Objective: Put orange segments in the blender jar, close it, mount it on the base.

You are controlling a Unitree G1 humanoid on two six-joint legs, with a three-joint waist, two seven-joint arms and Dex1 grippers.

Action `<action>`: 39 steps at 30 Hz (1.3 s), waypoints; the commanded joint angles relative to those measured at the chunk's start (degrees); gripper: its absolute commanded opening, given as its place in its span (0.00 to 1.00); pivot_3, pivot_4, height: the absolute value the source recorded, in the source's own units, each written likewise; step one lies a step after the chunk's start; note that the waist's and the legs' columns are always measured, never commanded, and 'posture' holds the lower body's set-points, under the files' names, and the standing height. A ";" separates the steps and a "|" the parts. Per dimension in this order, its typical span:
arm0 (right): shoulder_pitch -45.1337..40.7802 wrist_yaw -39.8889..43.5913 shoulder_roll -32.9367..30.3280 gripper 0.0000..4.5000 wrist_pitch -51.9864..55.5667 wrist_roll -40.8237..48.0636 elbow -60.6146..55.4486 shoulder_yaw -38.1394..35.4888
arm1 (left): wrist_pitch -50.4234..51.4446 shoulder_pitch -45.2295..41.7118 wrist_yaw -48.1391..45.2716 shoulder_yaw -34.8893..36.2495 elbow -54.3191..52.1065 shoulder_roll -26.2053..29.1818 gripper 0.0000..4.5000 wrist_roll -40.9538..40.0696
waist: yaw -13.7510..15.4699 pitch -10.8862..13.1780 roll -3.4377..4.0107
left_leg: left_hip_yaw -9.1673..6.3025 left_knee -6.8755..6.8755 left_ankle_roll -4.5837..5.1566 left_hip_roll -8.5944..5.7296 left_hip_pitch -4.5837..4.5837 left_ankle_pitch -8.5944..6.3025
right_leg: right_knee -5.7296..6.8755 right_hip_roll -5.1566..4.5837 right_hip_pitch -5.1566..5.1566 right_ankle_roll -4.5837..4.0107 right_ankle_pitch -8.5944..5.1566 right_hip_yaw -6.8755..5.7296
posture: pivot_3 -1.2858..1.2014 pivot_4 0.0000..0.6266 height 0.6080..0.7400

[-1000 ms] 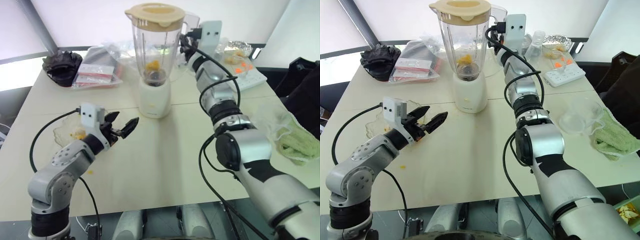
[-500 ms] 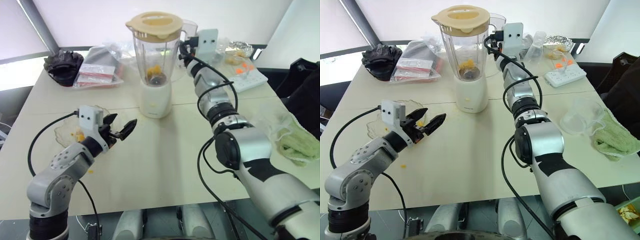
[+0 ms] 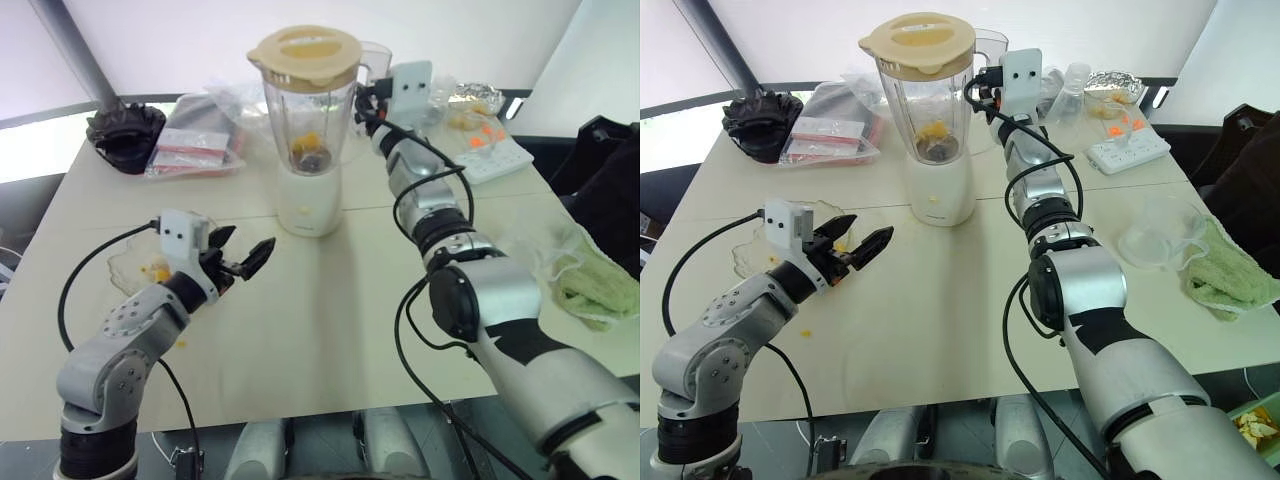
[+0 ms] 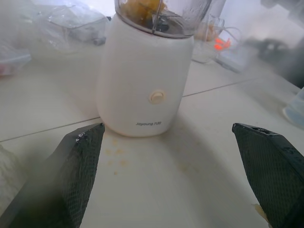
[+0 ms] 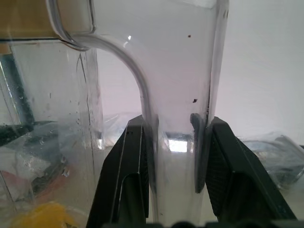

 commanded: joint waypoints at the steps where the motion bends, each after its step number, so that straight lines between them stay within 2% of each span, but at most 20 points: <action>1: 1.11 0.27 -0.05 0.22 0.04 -1.30 -1.19 0.81 | -1.79 -1.16 -0.75 -0.65 -0.57 0.36 0.99 0.65 | 0.00 0.00 0.00 | 0.00 0.00 0.00 0.00 0.01 0.00 | 0.00 0.00 0.01 0.00 0.00 0.00 | 0.52 0.24 1.00; 13: 2.12 1.91 -0.48 0.22 1.34 -1.42 -2.02 1.40 | -2.53 -2.75 -1.86 -2.38 1.09 0.21 0.99 1.75 | 0.04 0.00 0.00 | -0.01 -0.01 0.00 0.00 0.14 0.00 | -0.01 0.00 0.14 0.00 0.00 0.00 | 0.52 0.24 1.00; 19: 2.14 2.76 -0.83 0.84 2.50 -1.91 -2.16 1.56 | -2.53 -3.37 -2.33 -2.48 1.62 0.22 1.00 2.32 | -0.08 0.00 0.01 | 0.01 -0.02 0.00 0.00 0.22 0.00 | -0.01 0.01 0.21 -0.01 -0.01 0.00 | 0.52 0.24 1.00; 25: 5.20 4.86 -2.04 0.84 2.68 -1.30 -4.19 1.06 | -2.19 -3.06 -2.82 -2.40 1.22 0.42 1.00 2.29 | -0.05 0.00 0.00 | 0.00 -0.05 0.00 0.01 0.22 0.00 | -0.01 0.03 0.18 -0.01 -0.01 0.03 | 0.52 0.24 1.00; 29: 10.95 9.85 -3.80 0.84 4.48 -0.56 -9.97 1.61 | -2.22 -2.76 -3.06 -1.99 1.12 0.52 1.00 2.21 | 0.21 0.00 -0.01 | 0.01 -0.02 0.00 0.00 0.22 0.00 | -0.03 0.01 0.24 0.00 -0.01 0.02 | 0.52 0.24 1.00; 31: 16.13 13.93 -5.68 0.84 7.04 -0.05 -16.75 2.35 | -2.19 -2.85 -3.23 -1.94 1.19 0.81 1.00 2.33 | 0.19 0.00 -0.01 | 0.01 -0.01 0.00 0.00 0.22 0.00 | -0.03 0.00 0.26 0.00 -0.01 0.03 | 0.52 0.24 1.00; 34: 27.21 22.79 -10.85 0.84 14.19 1.49 -33.91 4.31 | -1.97 -3.45 -3.57 -1.59 1.41 1.44 1.00 2.32 | 0.60 0.00 -0.01 | -0.02 -0.02 0.01 0.00 0.20 0.00 | -0.04 0.00 0.26 0.01 -0.02 0.00 | 0.52 0.24 1.00; 35: 31.16 26.38 -13.42 0.84 19.98 3.52 -41.28 4.66 | -1.95 -3.77 -3.71 -1.39 1.69 1.74 1.00 2.41 | 0.64 0.00 -0.01 | -0.06 -0.02 0.01 0.01 0.15 -0.01 | -0.06 -0.01 0.26 0.03 -0.03 -0.03 | 0.52 0.24 1.00; 37: 40.69 37.32 -23.70 0.84 34.08 11.97 -59.02 3.02 | -1.83 -4.74 -4.47 -0.51 2.59 3.23 1.00 2.42 | 1.32 0.03 0.04 | -0.05 0.00 0.02 0.02 0.14 -0.01 | -0.07 -0.04 0.25 0.04 -0.04 -0.01 | 0.52 0.24 1.00; 39: 47.00 43.67 -32.79 0.84 45.55 19.80 -70.64 -0.72 | -1.38 -5.21 -5.31 0.38 2.83 4.64 1.00 1.98 | 1.87 0.08 0.11 | -0.08 0.05 0.05 0.02 0.04 -0.03 | -0.12 -0.05 0.23 0.07 -0.05 -0.05 | 0.52 0.24 1.00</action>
